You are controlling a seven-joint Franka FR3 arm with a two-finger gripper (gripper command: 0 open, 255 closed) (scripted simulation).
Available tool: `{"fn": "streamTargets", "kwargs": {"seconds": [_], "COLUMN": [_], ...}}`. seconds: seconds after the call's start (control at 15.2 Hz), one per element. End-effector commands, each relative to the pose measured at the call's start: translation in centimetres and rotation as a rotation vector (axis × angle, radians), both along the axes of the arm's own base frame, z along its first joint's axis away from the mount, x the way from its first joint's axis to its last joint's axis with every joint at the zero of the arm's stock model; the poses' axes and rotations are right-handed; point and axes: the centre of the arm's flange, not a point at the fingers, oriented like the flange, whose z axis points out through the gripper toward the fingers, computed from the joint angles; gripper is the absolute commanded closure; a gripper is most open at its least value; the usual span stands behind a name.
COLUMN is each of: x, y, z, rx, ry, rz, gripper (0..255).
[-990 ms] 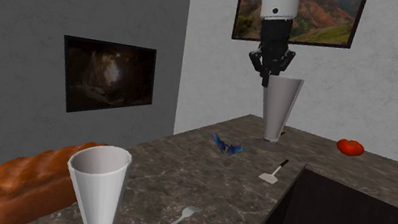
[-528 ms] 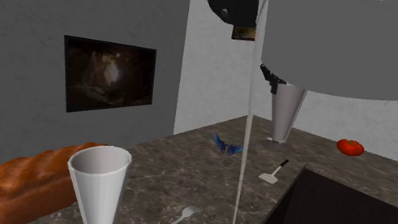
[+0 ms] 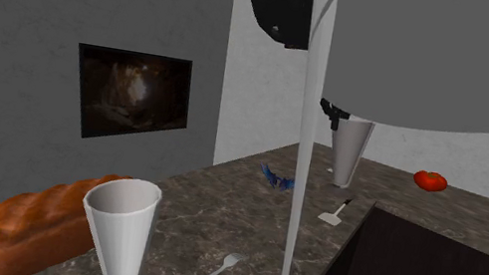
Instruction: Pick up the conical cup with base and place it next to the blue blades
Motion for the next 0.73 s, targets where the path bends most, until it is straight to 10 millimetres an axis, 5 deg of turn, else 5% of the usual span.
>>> {"fn": "streamTargets", "kwargs": {"seconds": [0.0,0.66], "x": [0.0,0.0], "y": [0.0,0.0], "z": [-1.0,-6.3], "rx": [-0.001,-0.001], "ry": [-0.001,-0.001], "rz": [0.000,0.000], "gripper": [255,255]}}
